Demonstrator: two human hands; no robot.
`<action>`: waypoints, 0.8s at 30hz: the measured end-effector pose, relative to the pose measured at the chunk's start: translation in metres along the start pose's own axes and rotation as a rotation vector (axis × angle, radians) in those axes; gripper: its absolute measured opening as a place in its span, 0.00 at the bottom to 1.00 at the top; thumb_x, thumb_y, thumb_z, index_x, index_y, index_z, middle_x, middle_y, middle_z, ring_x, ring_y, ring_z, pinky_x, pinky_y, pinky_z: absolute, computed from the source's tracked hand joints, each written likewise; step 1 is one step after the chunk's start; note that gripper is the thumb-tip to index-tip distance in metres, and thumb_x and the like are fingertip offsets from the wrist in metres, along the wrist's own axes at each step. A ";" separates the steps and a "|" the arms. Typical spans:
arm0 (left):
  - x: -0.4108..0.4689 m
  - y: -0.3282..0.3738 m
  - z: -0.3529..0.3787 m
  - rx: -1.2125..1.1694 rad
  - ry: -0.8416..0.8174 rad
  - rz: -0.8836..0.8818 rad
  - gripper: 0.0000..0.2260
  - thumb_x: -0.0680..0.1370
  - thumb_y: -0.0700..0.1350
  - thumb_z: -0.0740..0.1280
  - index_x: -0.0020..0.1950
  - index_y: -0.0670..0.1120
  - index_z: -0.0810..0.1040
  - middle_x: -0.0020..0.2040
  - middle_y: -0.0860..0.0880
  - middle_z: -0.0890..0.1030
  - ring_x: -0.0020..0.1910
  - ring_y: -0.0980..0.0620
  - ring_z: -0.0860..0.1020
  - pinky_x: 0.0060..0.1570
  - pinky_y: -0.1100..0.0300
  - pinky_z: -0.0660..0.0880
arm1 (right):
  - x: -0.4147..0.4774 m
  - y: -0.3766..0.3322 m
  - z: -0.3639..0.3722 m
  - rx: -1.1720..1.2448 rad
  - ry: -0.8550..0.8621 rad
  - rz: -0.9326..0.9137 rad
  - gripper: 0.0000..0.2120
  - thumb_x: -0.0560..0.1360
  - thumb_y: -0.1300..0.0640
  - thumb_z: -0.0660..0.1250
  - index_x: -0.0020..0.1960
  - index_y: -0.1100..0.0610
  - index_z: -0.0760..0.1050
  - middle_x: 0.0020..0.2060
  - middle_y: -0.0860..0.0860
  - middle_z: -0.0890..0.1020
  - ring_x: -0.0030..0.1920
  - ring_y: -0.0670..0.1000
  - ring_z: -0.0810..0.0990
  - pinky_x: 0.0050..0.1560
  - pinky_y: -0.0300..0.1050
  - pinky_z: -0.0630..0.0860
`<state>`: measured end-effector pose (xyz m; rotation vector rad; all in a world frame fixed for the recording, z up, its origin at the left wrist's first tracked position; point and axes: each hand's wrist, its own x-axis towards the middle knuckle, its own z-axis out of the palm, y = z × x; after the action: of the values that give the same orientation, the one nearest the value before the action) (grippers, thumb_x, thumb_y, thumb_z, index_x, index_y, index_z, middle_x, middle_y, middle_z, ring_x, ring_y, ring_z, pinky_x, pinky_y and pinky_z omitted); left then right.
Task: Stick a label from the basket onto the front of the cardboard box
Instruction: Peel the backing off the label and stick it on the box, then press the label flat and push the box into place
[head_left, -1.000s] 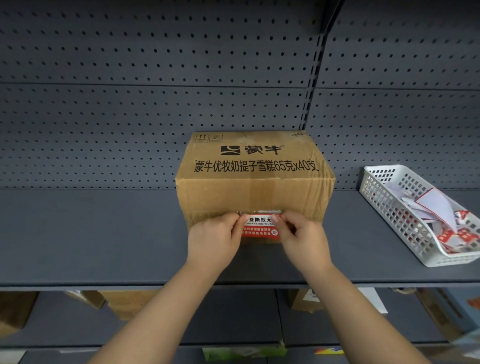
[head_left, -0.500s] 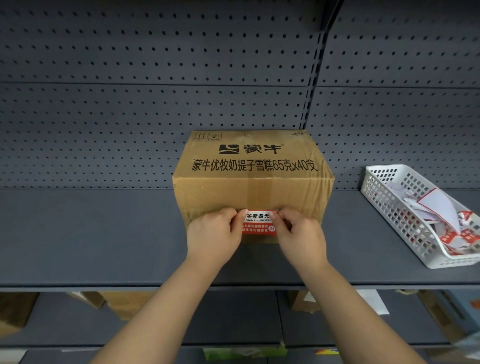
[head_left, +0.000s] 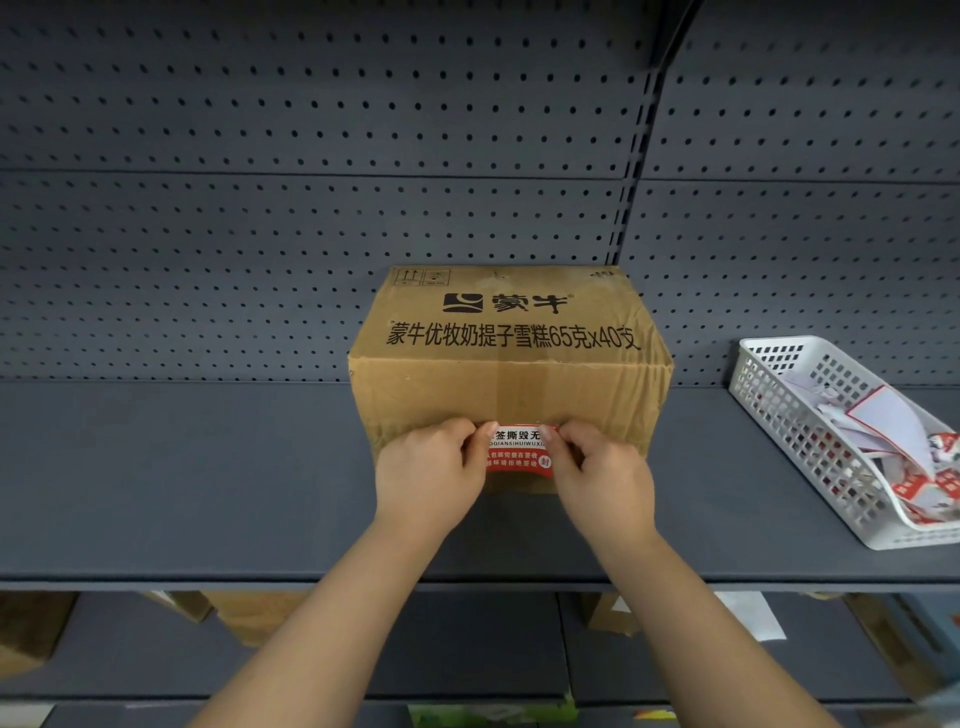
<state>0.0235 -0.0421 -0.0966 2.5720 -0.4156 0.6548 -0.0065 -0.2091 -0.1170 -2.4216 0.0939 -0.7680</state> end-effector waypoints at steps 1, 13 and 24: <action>0.000 0.000 0.000 -0.006 -0.003 -0.006 0.17 0.77 0.57 0.61 0.39 0.47 0.80 0.32 0.49 0.83 0.25 0.53 0.71 0.22 0.66 0.59 | 0.000 -0.001 0.000 0.001 0.003 0.000 0.12 0.76 0.46 0.64 0.44 0.54 0.79 0.35 0.52 0.85 0.31 0.51 0.81 0.24 0.42 0.74; -0.009 -0.044 -0.013 -0.067 0.193 -0.061 0.19 0.73 0.60 0.67 0.29 0.49 0.76 0.23 0.51 0.75 0.23 0.50 0.73 0.23 0.57 0.72 | -0.003 0.028 -0.030 0.084 0.120 0.028 0.20 0.73 0.42 0.65 0.29 0.55 0.72 0.22 0.50 0.73 0.26 0.53 0.72 0.26 0.51 0.73; -0.023 -0.060 0.029 0.530 -0.132 0.610 0.32 0.78 0.60 0.52 0.77 0.47 0.48 0.79 0.49 0.44 0.76 0.47 0.44 0.73 0.43 0.41 | -0.013 0.047 -0.001 -0.736 -0.157 -0.704 0.30 0.78 0.45 0.56 0.76 0.53 0.54 0.75 0.47 0.57 0.75 0.52 0.54 0.73 0.56 0.53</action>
<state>0.0382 -0.0015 -0.1521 2.9981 -1.2490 0.8941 -0.0125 -0.2455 -0.1496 -3.2554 -0.6875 -0.9445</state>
